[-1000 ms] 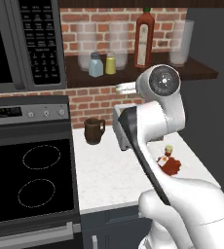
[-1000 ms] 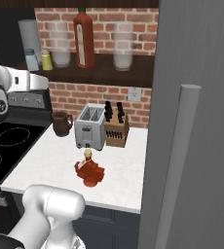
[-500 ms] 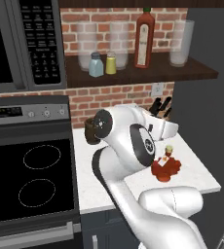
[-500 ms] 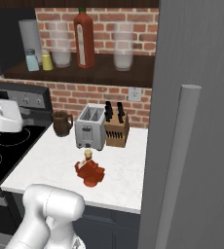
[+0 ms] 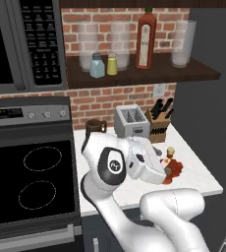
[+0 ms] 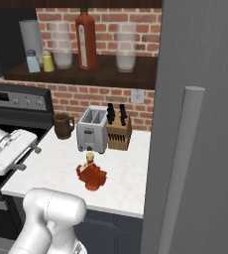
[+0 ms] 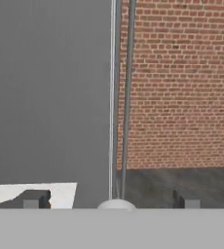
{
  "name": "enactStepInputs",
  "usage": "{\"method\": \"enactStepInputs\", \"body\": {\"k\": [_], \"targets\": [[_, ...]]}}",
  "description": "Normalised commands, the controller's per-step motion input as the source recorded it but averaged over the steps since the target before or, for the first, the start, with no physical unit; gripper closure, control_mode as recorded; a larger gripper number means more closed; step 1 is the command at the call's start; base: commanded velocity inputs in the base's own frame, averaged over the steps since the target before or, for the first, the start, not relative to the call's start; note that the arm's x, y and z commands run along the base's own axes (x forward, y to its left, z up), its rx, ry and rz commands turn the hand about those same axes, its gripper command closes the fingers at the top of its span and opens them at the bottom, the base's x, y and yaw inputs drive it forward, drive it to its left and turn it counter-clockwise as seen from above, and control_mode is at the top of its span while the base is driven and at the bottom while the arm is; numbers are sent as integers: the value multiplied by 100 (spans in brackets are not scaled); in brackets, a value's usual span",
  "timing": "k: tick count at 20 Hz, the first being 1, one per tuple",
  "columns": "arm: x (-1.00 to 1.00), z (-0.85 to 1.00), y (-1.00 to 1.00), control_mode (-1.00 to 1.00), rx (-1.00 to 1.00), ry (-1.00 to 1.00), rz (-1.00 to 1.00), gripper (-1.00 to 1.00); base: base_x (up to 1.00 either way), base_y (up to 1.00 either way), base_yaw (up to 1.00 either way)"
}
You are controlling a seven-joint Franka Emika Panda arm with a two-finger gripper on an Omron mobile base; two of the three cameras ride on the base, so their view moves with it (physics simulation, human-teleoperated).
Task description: Put the shaker and condiment bottle from the counter next to their counterparts in the cabinet.
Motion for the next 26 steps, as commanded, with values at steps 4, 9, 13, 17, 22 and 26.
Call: {"method": "enactStepInputs", "body": {"k": [4, 9, 13, 17, 22, 26], "targets": [[-10, -39, -28, -100, 4, -5, -48, -100, 0, 0, 0], [0, 0, 0, -100, 0, 0, -2, -100, 0, 0, 0], [19, 0, 0, -100, 0, 0, 6, -100, 0, 0, 0], [44, 0, -15, -100, 3, 0, 29, -100, 0, 0, 0], [25, -4, -28, -100, 2, 0, 25, -100, 0, 0, 0], [1, 0, -34, -100, 3, 5, 0, -100, 0, 0, 0]]}}
